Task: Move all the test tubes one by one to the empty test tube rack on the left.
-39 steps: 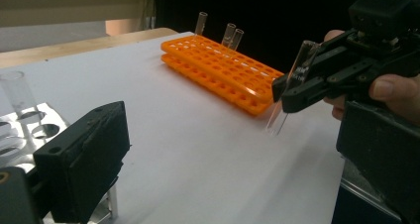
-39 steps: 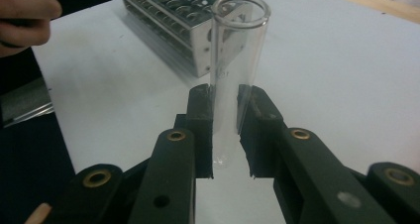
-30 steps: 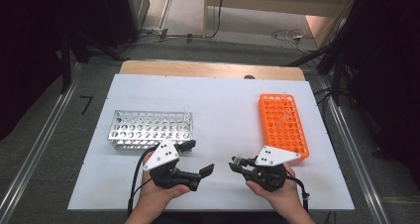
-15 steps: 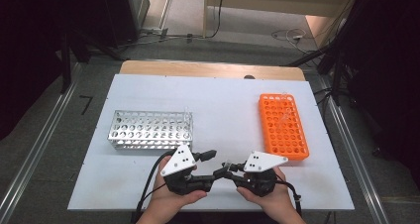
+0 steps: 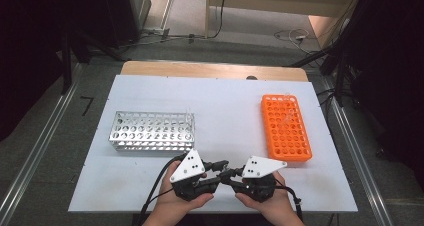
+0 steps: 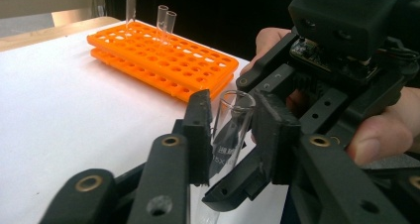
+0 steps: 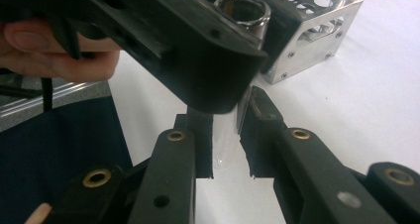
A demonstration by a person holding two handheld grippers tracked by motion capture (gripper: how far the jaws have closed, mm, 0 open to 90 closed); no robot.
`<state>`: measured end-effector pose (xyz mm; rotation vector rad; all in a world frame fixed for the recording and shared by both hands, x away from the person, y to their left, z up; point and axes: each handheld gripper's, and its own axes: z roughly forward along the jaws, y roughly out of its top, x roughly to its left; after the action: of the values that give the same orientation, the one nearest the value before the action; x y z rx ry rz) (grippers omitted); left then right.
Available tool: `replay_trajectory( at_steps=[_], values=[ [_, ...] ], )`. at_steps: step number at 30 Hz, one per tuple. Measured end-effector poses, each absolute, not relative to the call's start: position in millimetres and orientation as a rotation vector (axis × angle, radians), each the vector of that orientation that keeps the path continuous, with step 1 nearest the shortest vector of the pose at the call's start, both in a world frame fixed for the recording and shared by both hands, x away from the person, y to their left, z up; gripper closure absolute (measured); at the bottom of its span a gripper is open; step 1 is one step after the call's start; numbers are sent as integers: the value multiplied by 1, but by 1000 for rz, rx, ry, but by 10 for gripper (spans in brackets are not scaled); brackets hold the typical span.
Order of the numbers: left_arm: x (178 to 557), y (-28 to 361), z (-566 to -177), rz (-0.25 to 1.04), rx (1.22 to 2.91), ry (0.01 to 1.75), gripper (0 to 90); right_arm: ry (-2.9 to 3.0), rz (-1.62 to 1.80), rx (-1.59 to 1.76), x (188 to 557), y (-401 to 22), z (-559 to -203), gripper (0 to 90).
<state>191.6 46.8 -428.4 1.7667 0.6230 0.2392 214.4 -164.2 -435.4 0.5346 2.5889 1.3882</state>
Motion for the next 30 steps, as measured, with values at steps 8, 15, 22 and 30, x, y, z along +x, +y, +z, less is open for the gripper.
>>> replay_trajectory(
  at_steps=[8, 15, 22, 30],
  values=[
    [191, 47, -428, 249, 1764, 615, 738, 2598, 1391, 530, 214, -164, -435, 740],
    [192, 50, -427, 265, 1753, 637, 759, 2589, 1401, 527, 215, -165, -435, 700],
    [195, 57, -424, 284, 1739, 654, 760, 2555, 1449, 543, 217, -171, -433, 483],
    [201, 75, -418, 321, 1704, 711, 761, 2445, 1497, 670, 228, -198, -427, 118]
  ],
)
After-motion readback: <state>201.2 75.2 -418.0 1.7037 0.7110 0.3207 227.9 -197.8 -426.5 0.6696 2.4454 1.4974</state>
